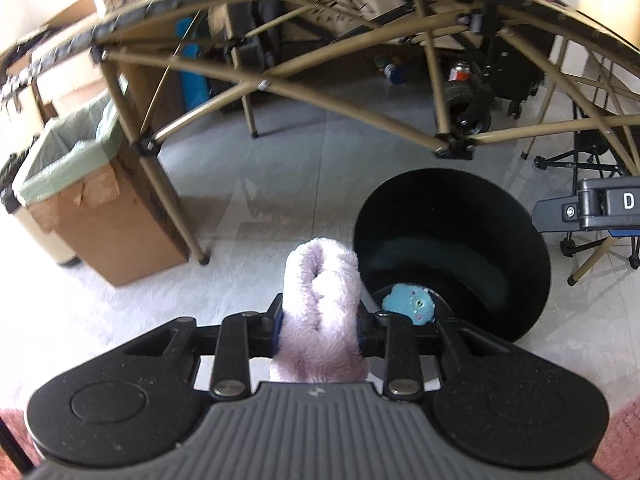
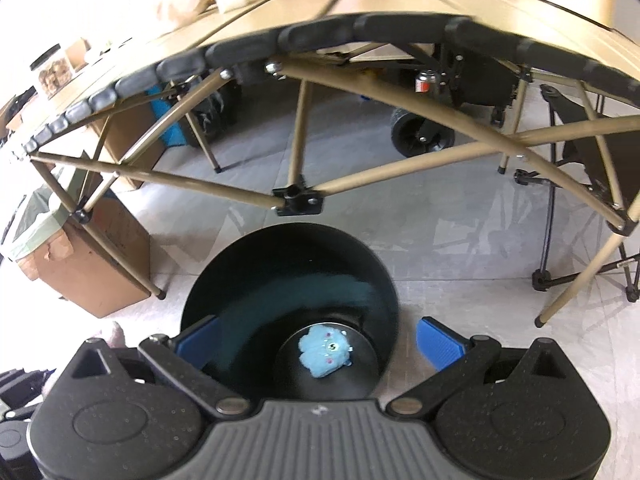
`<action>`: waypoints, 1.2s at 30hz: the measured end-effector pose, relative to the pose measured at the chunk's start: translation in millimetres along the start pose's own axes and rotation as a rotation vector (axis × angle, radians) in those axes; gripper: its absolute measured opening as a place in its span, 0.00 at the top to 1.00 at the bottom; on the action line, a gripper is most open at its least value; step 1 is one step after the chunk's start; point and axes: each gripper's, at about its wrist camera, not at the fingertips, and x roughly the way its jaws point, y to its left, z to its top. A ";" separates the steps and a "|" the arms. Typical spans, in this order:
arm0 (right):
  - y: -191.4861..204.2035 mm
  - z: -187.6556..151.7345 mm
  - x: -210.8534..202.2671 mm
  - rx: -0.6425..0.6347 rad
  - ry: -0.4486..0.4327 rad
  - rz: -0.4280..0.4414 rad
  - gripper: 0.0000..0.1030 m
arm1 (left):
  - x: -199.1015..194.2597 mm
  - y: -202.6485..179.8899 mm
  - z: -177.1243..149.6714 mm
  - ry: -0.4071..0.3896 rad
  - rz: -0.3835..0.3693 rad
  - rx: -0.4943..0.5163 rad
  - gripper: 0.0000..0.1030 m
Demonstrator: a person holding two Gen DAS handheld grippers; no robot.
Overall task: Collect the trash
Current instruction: 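Move right tool aside and bring left tool with headband over the bin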
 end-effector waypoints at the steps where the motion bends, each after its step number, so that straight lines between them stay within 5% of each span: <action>1: -3.4 -0.5 -1.9 0.005 -0.003 -0.003 0.00 | -1.4 -3.6 0.6 -0.008 -0.002 0.011 0.70; 21: -106.7 -23.0 -21.3 0.183 -0.033 -0.121 0.00 | -4.6 -74.6 19.4 -0.036 -0.073 0.129 0.70; 36: -158.8 -41.2 -22.2 0.286 -0.025 -0.168 0.00 | 19.8 -122.4 35.6 0.093 -0.141 0.160 0.70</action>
